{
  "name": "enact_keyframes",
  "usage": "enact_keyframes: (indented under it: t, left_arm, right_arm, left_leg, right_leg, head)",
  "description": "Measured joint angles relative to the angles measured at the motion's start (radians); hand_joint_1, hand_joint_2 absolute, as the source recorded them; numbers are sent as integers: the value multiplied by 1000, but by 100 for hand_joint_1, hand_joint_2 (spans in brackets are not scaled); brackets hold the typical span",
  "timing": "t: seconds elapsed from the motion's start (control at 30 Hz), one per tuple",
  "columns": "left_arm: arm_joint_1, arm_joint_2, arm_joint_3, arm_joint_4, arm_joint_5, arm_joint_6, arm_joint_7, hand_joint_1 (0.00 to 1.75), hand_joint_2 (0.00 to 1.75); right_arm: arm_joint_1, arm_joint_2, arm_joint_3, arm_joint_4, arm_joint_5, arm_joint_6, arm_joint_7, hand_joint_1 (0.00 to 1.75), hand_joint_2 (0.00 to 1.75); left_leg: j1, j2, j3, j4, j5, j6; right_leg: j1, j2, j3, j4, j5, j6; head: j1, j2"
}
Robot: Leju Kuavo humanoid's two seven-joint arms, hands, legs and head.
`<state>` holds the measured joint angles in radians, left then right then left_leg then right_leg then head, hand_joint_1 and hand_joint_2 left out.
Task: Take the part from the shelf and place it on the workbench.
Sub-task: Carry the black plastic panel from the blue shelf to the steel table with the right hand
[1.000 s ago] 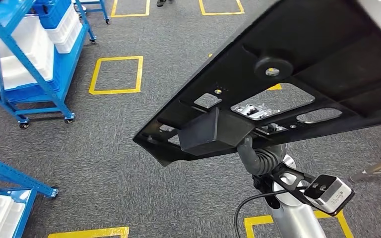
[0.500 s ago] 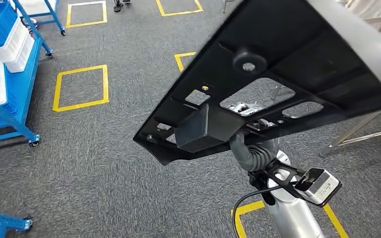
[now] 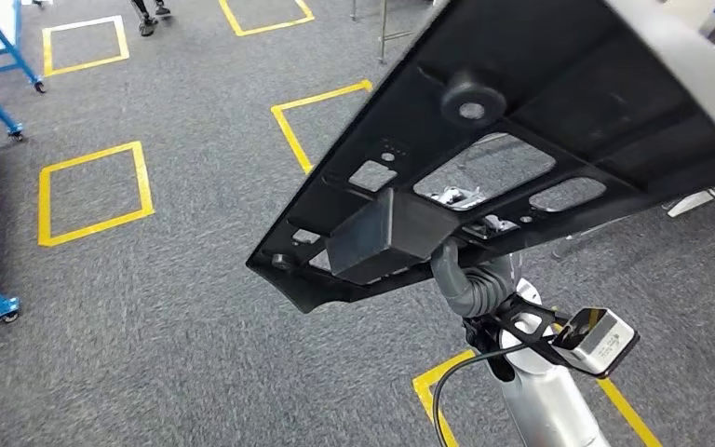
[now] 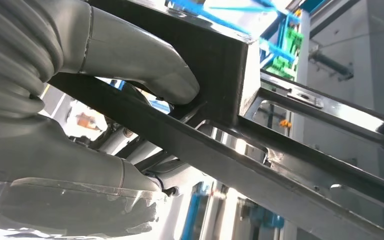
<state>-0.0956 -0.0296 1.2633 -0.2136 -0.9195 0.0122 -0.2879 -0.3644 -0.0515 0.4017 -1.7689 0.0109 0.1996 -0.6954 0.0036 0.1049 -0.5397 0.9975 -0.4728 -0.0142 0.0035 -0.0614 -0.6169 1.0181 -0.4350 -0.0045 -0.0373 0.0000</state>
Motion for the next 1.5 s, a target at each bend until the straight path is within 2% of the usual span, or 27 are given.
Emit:
enact_keyframes:
  t: [0.03, 0.07, 0.13, 0.2, 0.23, 0.27, 0.3, 0.33, 0.4, 0.47, 0.53, 0.57, 0.63, 0.7, 0.77, 0.8, 0.83, 0.93, 1.0, 1.07, 1.13, 1.2, 1.27, 1.3, 1.37, 1.43, 1.5]
  left_arm:
    - [-2, 0, 1, 0, 1, 0, 0, 0, 175]
    - [-4, -1, 1, 0, 3, 0, -1, 0, 175]
    - [-6, -3, 2, 0, 5, 0, -2, 0, 175]
    - [-2, -4, 4, 0, 7, 0, -3, 0, 175]
    - [1, -4, 6, 0, 7, 1, -2, 0, 175]
    - [3, -5, 8, 0, 7, 1, -2, 0, 175]
    - [4, -6, 10, 0, 7, 0, -3, 0, 175]
    - [3, -8, 12, 0, 7, 0, -4, 0, 175]
    - [2, -10, 14, 0, 7, -3, -6, 0, 175]
    - [2, -11, 17, 0, 7, -4, -8, 0, 175]
    - [0, -11, 18, 0, 7, -5, -9, 0, 175]
    - [-3, -13, 18, 0, 7, -5, -9, 0, 175]
    - [-6, -15, 18, 0, 7, -7, -10, 0, 175]
    - [-3, -16, 18, 0, 7, -9, -10, 0, 175]
    - [-1, -16, 18, 0, 7, -11, -10, 0, 175]
    - [0, -17, 18, 0, 7, -12, -10, 0, 175]
    - [-1, -17, 18, 0, 7, -12, -10, 0, 175]
    - [-2, -19, 18, 0, 7, -13, -10, 0, 175]
    - [-3, -19, 18, 0, 6, -13, -9, 0, 175]
    - [-7, -19, 18, 0, 3, -13, -8, 0, 175]
    - [-11, -20, 18, 0, 0, -16, -8, 0, 175]
    - [-9, -19, 18, 0, -1, -18, -9, 0, 175]
    - [-4, -18, 18, 0, -2, -18, -9, 0, 175]
    - [-3, -18, 18, 0, -3, -19, -9, 0, 175]
    - [-3, -17, 18, 0, -7, -21, -10, 0, 175]
    - [-3, -15, 18, 0, -10, -22, -14, 0, 175]
    - [-4, -12, 18, 0, -12, -23, -21, 0, 175]
  right_arm:
    - [-1, 0, 0, 0, 1, 2, 0, 175, 175]
    - [-2, 1, 0, 1, 2, 3, 0, 175, 175]
    - [-6, 4, 1, 2, 4, 6, 0, 175, 175]
    - [-8, 7, 2, 5, 5, 8, 0, 175, 175]
    - [-7, 8, 3, 7, 5, 9, 0, 175, 175]
    - [-6, 8, 3, 10, 5, 10, 0, 175, 175]
    - [-6, 8, 3, 12, 5, 11, 0, 175, 175]
    - [-6, 8, 3, 14, 5, 10, 0, 175, 175]
    - [-7, 8, 3, 16, 5, 10, 0, 175, 175]
    - [-7, 8, 3, 16, 5, 10, 0, 175, 175]
    - [-5, 7, 2, 16, 5, 10, 0, 175, 175]
    - [-4, 7, 0, 16, 5, 11, 0, 175, 175]
    - [-4, 6, -3, 15, 5, 11, 0, 175, 175]
    - [-3, 6, -4, 15, 5, 12, 0, 175, 175]
    - [1, 5, -5, 16, 5, 11, 0, 175, 175]
    - [3, 4, -5, 17, 6, 11, 0, 175, 175]
    - [3, 3, -5, 17, 6, 11, 0, 175, 175]
    - [1, 3, -5, 17, 6, 11, 0, 175, 175]
    - [-1, 2, -6, 17, 6, 11, 0, 175, 175]
    - [-3, 2, -8, 17, 6, 10, 0, 175, 175]
    - [-7, 2, -9, 18, 7, 7, 0, 175, 175]
    - [-10, 1, -9, 18, 8, 3, 0, 175, 175]
    - [-8, 1, -9, 20, 8, -2, 0, 175, 175]
    - [-7, 1, -10, 21, 8, -3, 0, 175, 175]
    - [-6, 1, -10, 22, 8, -5, 0, 175, 175]
    - [-7, 1, -10, 22, 8, -5, 0, 175, 175]
    - [-5, 0, -12, 22, 8, -7, 0, 175, 175]
  left_leg:
    - [2, 6, 3, 0, -3, -6]
    - [4, -4, 5, 5, -10, -12]
    - [10, -49, -19, 67, -50, -19]
    - [13, -88, -84, 200, -111, -22]
    - [13, -94, -118, 260, -128, -24]
    - [14, -96, -139, 291, -126, -25]
    - [14, -97, -143, 282, -104, -25]
    - [15, -102, -129, 236, -66, -24]
    - [18, -141, -77, 100, 3, -19]
    - [19, -174, -47, 27, 22, -13]
    - [16, -163, -41, 19, 20, -3]
    - [17, -151, -38, 12, 24, 5]
    - [18, -127, -31, -1, 30, 20]
    - [15, -102, -29, -3, 30, 28]
    - [13, -76, -30, -3, 27, 28]
    - [13, -63, -29, -2, 26, 27]
    - [12, -51, -28, -2, 24, 26]
    - [9, -21, -19, 0, 17, 14]
    - [5, -3, -13, 0, 12, 2]
    - [7, 8, -8, 0, 7, -10]
    - [12, -29, -21, 40, -23, -20]
    - [15, -81, -77, 162, -86, -25]
    - [15, -95, -139, 281, -125, -28]
    - [15, -97, -149, 292, -116, -27]
    - [16, -108, -116, 201, -47, -22]
    - [17, -152, -61, 66, 14, -13]
    - [16, -179, -36, 10, 24, -5]
  right_leg:
    - [-1, 13, 1, -2, 1, -6]
    - [-3, 25, 3, -6, 2, -12]
    - [-9, 45, 9, -12, 5, -24]
    - [-7, 69, 10, -12, 5, -31]
    - [-6, 83, 10, -11, 4, -31]
    - [-5, 98, 10, -10, 4, -32]
    - [-5, 113, 11, -9, 3, -31]
    - [-5, 127, 12, -6, 2, -29]
    - [-6, 153, 10, 2, -2, -23]
    - [-10, 178, 2, 7, -2, -11]
    - [-13, 200, -3, 3, 4, 4]
    - [-13, 194, -5, 4, 2, 10]
    - [-10, 144, -26, 49, -27, 18]
    - [-10, 88, -85, 169, -88, 22]
    - [-13, 73, -136, 269, -120, 26]
    - [-15, 70, -136, 270, -110, 27]
    - [-16, 63, -114, 229, -84, 27]
    - [-9, 10, -4, 31, -10, 16]
    - [-1, 4, 12, -6, -7, 6]
    - [-2, 28, 12, -11, -3, -5]
    - [-8, 48, 17, -18, 3, -17]
    - [-9, 70, 19, -20, 5, -24]
    - [-7, 96, 19, -19, 5, -26]
    - [-6, 110, 20, -19, 5, -26]
    - [-7, 139, 22, -16, 4, -24]
    - [-7, 164, 21, -12, 2, -19]
    - [-10, 186, 14, -9, 4, -7]
  head:
    - [0, 0]
    - [0, 0]
    - [0, 0]
    - [-1, 0]
    - [-1, 0]
    - [-1, 0]
    - [-1, 0]
    - [-1, 0]
    - [-1, 0]
    - [-1, 0]
    - [-1, 0]
    - [-1, 0]
    - [0, 0]
    - [0, 0]
    - [0, 0]
    - [0, 0]
    - [0, 0]
    - [0, 0]
    - [0, 0]
    - [0, 0]
    - [0, 0]
    - [0, 0]
    - [0, 0]
    - [0, 0]
    - [0, 0]
    - [0, 0]
    - [0, 0]
